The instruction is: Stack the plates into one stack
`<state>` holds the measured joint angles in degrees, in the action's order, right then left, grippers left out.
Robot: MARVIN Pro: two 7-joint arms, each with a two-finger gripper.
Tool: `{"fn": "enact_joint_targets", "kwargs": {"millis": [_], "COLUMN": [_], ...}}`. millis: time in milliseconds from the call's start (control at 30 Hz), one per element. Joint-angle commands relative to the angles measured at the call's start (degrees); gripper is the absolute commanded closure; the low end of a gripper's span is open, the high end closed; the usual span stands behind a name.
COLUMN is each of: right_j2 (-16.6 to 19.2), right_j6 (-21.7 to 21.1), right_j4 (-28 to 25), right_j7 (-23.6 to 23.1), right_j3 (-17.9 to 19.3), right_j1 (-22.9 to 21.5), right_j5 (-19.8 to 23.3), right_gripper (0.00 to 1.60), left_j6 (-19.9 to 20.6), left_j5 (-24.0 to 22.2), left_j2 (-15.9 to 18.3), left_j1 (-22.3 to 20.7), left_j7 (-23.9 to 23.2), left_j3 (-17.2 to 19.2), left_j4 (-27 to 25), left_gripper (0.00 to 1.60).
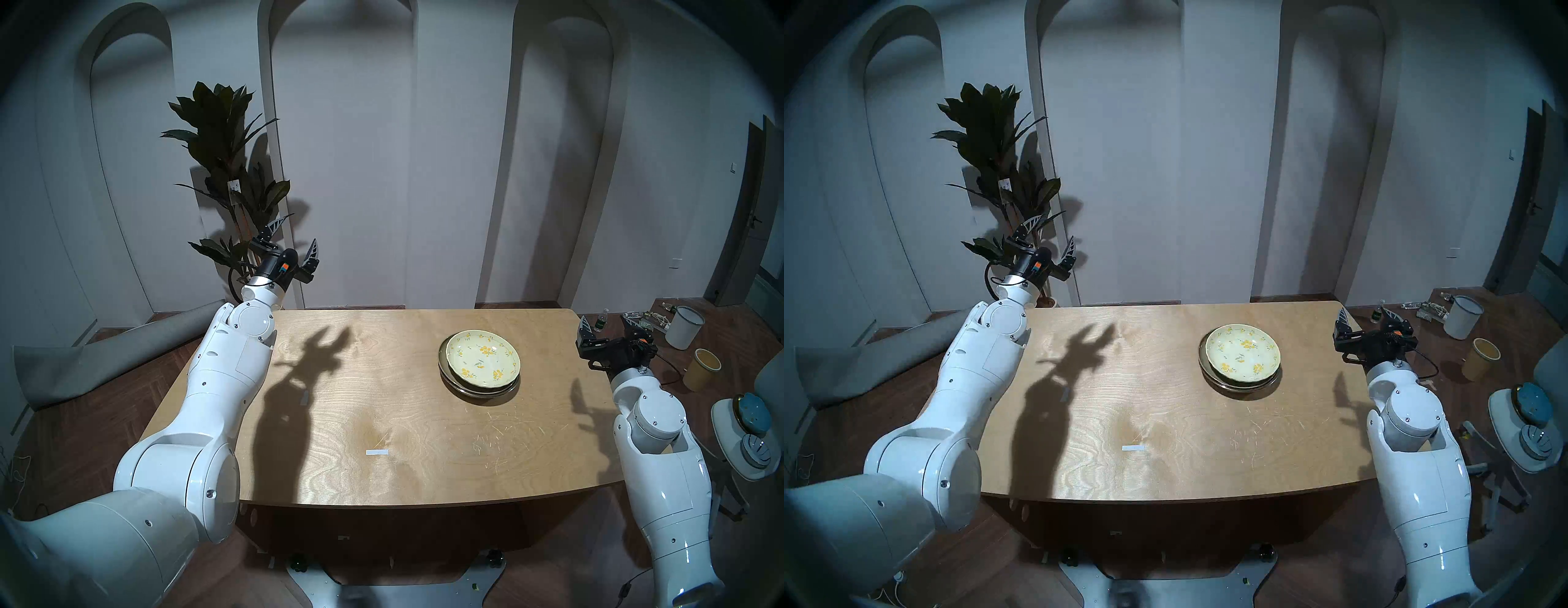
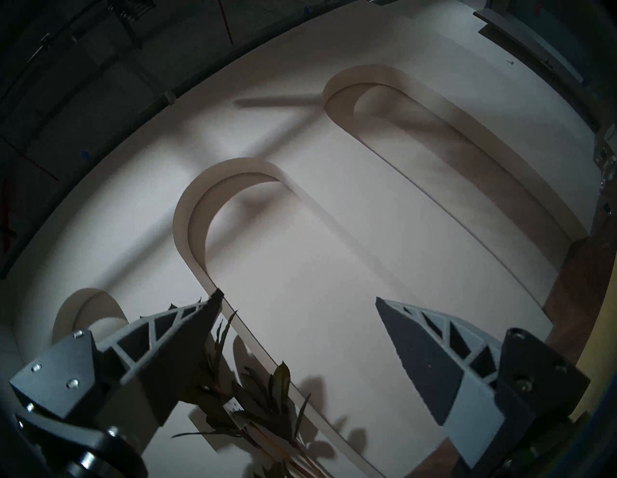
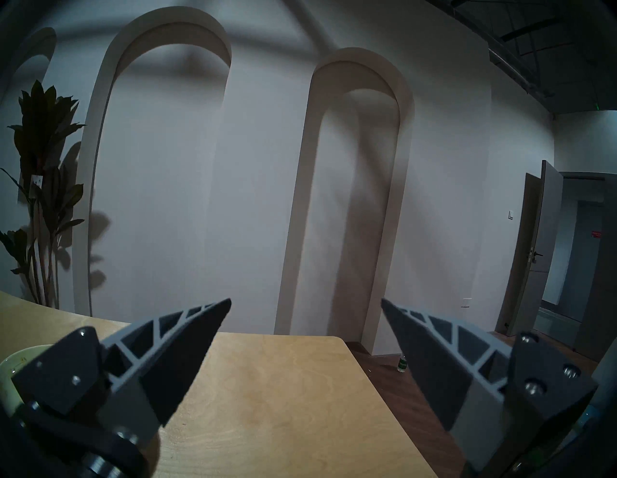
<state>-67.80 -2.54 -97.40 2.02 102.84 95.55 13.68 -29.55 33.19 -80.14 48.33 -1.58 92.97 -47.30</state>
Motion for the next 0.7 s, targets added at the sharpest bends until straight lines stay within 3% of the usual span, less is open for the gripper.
{"fn": "enact_joint_targets", "kwargs": {"millis": [0, 400, 667], "right_j2": [0.16, 0.11, 0.62], "right_j6": [-1.6, -4.61, -3.69], "right_j4": [-1.02, -0.8, 1.4], "right_j7": [0.75, 2.82, 2.44], "right_j3": [-0.26, -2.01, -3.5], "right_j1": [-1.84, -3.46, -6.43], "right_j5": [-0.18, -1.45, -1.88], "right_gripper": [0.0, 0.0, 0.0], "left_j6": [5.68, 20.49, 30.56], "left_j5": [-5.54, -15.27, -18.68], "left_j2": [-0.95, -2.47, -2.37], "left_j1": [-3.21, -5.03, -5.44], "left_j7": [-4.61, -15.45, -22.59], "left_j3": [3.46, 9.9, 11.92], "left_j4": [-0.14, -0.63, -2.92], "left_gripper": [0.0, 0.0, 0.0]}}
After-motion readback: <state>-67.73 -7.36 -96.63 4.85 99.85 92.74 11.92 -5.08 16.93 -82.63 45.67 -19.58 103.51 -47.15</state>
